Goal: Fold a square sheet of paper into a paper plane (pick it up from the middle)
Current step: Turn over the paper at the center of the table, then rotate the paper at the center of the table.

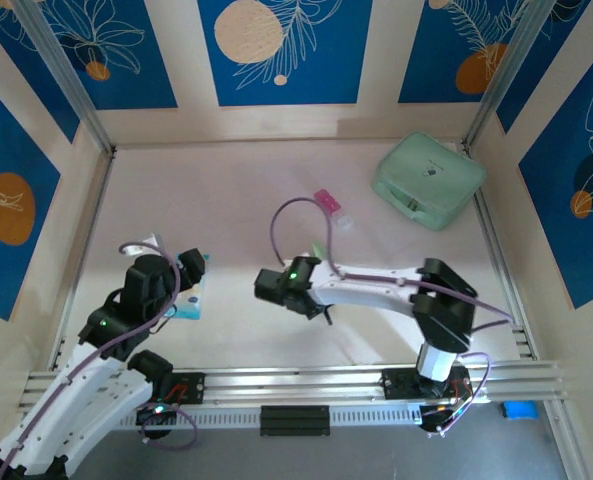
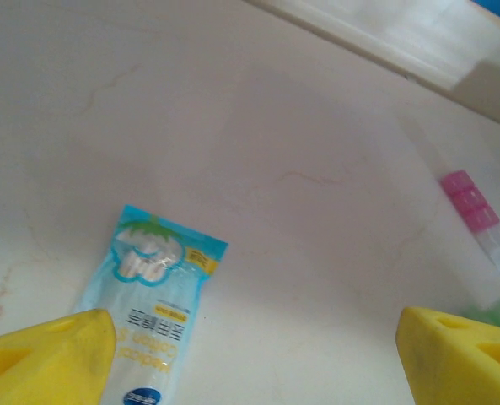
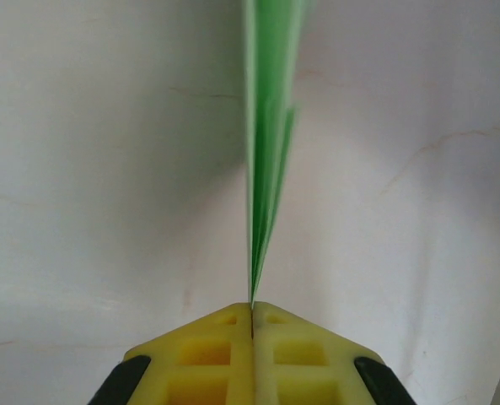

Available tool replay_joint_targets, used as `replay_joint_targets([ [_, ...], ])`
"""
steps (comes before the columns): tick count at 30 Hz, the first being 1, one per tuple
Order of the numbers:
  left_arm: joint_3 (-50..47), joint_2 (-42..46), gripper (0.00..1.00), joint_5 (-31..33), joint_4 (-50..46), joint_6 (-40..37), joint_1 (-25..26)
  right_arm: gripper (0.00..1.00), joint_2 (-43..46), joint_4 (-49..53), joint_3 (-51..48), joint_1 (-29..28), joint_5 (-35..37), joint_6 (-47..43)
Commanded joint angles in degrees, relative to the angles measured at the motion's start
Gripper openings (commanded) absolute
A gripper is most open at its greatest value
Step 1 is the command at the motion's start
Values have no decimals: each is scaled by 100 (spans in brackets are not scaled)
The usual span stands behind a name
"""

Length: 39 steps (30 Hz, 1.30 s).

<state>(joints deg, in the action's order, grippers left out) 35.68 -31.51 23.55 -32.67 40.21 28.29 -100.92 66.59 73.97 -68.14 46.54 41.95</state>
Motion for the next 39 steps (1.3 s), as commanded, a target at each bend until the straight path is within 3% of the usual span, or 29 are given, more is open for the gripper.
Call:
replay_joint_targets([
  [1, 62, 138, 86, 610, -383, 119, -56, 8, -307, -65, 370, -234, -341, -215],
  [4, 6, 224, 87, 578, -351, 109, -56, 25, -173, -855, 316, -310, -906, -515],
  [6, -38, 208, 87, 477, -290, 104, -61, 50, 301, -1752, -108, -168, -1438, -606],
  [9, -79, 82, 87, 307, -232, 93, -61, 56, 1244, -3141, -1013, 373, -2690, -505],
  [12, -121, -118, 88, 34, -121, 61, -69, 54, 1976, -4111, -1880, 1129, -3799, -156],
  [18, -211, -701, 90, -613, 363, 46, -91, 34, 2298, -5365, -3016, 2457, -5207, 262],
  [24, -254, -1220, 100, -997, 678, -43, -109, 24, 1578, -5999, -2978, 2580, -6141, 234],
  [33, -16, -1991, 100, -1257, 431, -55, -183, 22, 559, -6414, -2664, 2502, -6414, 275],
  [39, -122, -2113, 100, -1733, 480, 236, -382, 21, 277, -6311, -2875, 2525, -5750, 1017],
])
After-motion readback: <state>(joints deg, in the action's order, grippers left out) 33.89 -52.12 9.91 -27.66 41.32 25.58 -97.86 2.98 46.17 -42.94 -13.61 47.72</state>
